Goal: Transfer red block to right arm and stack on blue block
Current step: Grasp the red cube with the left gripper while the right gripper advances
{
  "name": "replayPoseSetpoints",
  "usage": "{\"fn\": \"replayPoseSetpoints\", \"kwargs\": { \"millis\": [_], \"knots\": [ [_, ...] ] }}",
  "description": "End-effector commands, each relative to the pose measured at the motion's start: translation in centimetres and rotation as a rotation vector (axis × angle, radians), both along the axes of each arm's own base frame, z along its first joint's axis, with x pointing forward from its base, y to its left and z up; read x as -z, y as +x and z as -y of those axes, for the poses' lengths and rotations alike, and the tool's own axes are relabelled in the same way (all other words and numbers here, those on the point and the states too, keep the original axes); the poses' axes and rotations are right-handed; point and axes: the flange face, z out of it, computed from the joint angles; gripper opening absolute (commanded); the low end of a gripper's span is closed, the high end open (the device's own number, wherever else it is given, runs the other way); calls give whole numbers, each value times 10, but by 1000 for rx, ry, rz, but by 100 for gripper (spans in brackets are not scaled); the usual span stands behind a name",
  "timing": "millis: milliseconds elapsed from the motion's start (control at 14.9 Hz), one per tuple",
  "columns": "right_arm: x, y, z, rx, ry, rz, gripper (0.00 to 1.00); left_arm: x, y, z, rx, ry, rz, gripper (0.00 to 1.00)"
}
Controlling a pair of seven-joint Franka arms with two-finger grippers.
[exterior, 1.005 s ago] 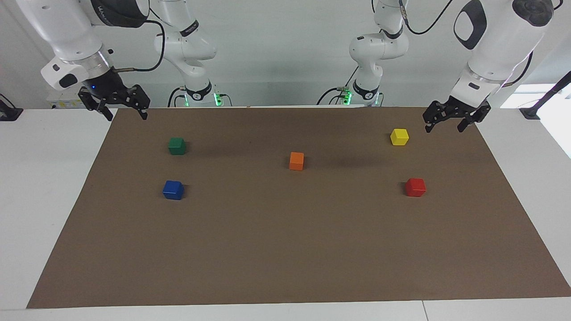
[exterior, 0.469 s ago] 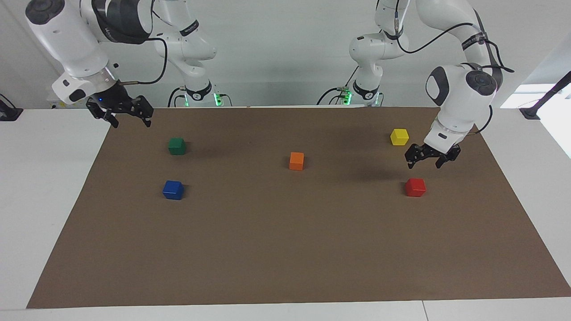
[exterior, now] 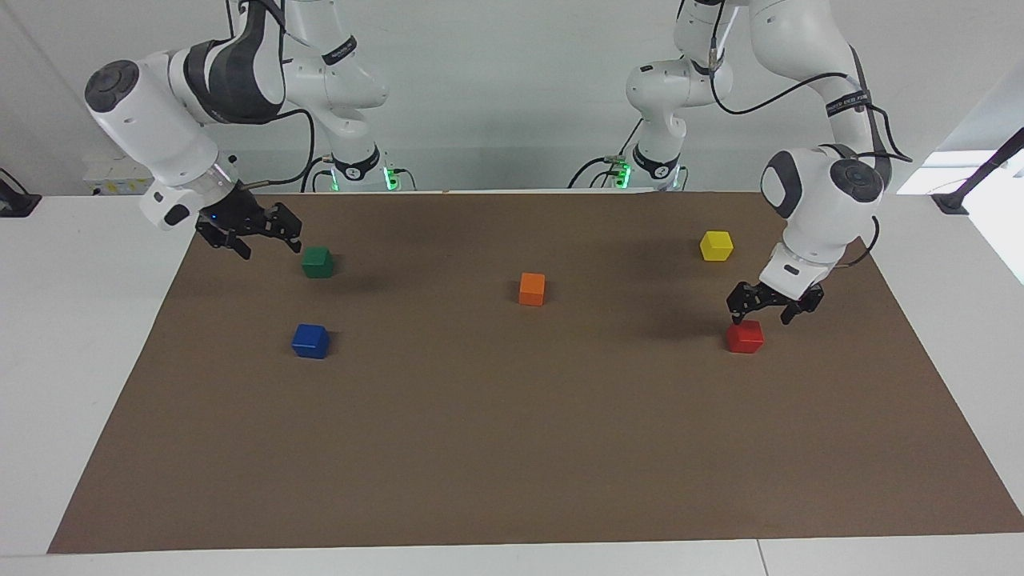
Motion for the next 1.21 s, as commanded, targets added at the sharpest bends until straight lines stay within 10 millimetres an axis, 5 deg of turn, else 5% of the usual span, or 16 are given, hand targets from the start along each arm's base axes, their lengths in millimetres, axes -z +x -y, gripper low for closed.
{"fn": "replayPoseSetpoints", "kwargs": {
  "millis": [0,268,335,402,469,804,938,1139],
  "knots": [
    [24,2,0,-22,169,31,100,29,2,1,23,3,2,100],
    [51,2,-22,-42,457,85,100,48,2,2,23,0,-21,100],
    [61,1,-27,-33,520,94,100,50,1,1,18,0,-29,85],
    [69,-2,-31,-27,558,96,100,50,-1,1,14,-1,-45,33],
    [74,-5,-38,-24,590,87,100,48,-1,0,12,-1,-68,0],
    [96,-15,-73,-25,898,44,100,2,7,6,-269,-25,-171,0],
    [131,-14,-97,-45,1045,13,100,-40,4,16,-501,-134,-235,0],
    [146,-15,-152,-49,1208,-51,100,-116,-19,67,-715,-209,-360,0]
  ]
}}
